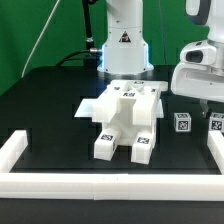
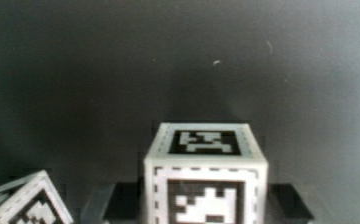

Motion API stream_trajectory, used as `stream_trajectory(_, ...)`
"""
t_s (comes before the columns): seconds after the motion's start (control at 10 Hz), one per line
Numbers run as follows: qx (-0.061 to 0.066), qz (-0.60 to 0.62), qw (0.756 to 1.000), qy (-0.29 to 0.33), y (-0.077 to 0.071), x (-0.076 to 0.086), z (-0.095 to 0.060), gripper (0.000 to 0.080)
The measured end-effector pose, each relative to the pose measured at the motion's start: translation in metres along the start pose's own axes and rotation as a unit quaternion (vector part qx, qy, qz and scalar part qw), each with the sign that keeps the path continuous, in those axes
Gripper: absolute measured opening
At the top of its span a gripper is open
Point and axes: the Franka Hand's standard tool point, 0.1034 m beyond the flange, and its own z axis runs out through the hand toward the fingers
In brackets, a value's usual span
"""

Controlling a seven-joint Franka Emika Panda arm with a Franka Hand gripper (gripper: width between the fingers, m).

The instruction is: Assemble chair

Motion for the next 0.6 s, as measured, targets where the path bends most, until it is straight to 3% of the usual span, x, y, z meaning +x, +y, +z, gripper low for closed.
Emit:
stream_trajectory(0.4,-0.001,0.0,1.0,-0.003,0.001,0.0,-0.002,0.0282)
stream_trajectory(0.5,-0.005,0.004,1.0,-0.023,0.002,0.003,-0.024,0.0282)
stream_trajectory(0.6,0.002,-0.005,1.0,-0.028,0.005,0.009,-0.047,0.0282)
